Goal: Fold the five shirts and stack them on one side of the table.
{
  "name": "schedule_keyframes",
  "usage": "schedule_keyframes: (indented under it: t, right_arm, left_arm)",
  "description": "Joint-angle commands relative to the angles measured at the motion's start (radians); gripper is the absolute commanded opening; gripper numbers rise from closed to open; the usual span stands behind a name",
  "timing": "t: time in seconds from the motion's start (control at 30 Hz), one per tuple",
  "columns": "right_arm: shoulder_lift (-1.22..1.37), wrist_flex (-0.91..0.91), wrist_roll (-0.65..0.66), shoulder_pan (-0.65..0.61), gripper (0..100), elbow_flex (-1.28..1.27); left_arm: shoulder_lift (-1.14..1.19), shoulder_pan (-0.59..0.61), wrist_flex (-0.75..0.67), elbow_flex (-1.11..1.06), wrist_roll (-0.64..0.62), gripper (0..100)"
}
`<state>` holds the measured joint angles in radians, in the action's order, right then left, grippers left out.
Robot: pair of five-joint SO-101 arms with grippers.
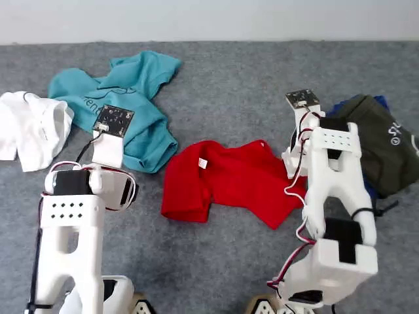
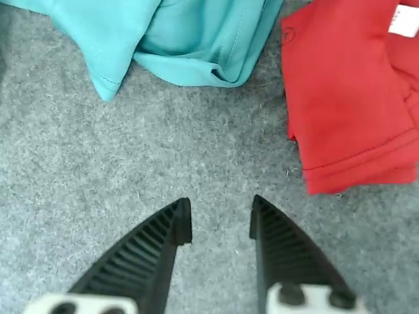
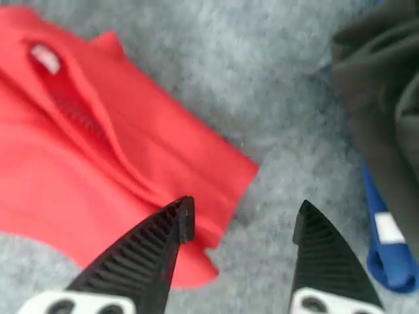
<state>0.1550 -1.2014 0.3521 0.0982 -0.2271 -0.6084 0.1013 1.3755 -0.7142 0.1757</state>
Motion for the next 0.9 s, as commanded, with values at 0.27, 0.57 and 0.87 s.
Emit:
schedule_keyframes:
  t: [0.27, 0.57, 0.87]
  right_arm:
    - [0.097, 0.122, 0.008, -0.013, 0.0, 0.012]
    - [-0.019, 0.119, 0.008, -0.015, 0.9, 0.051]
    - [-0.289, 0.022, 0.005, -0.015, 0.9, 0.044]
  left_arm:
    - [0.002, -0.006, 0.006, 0.038, 0.017, 16]
    - [0.002, -0.006, 0.006, 0.036, 0.017, 16]
    - [0.002, -0.006, 0.006, 0.036, 0.017, 16]
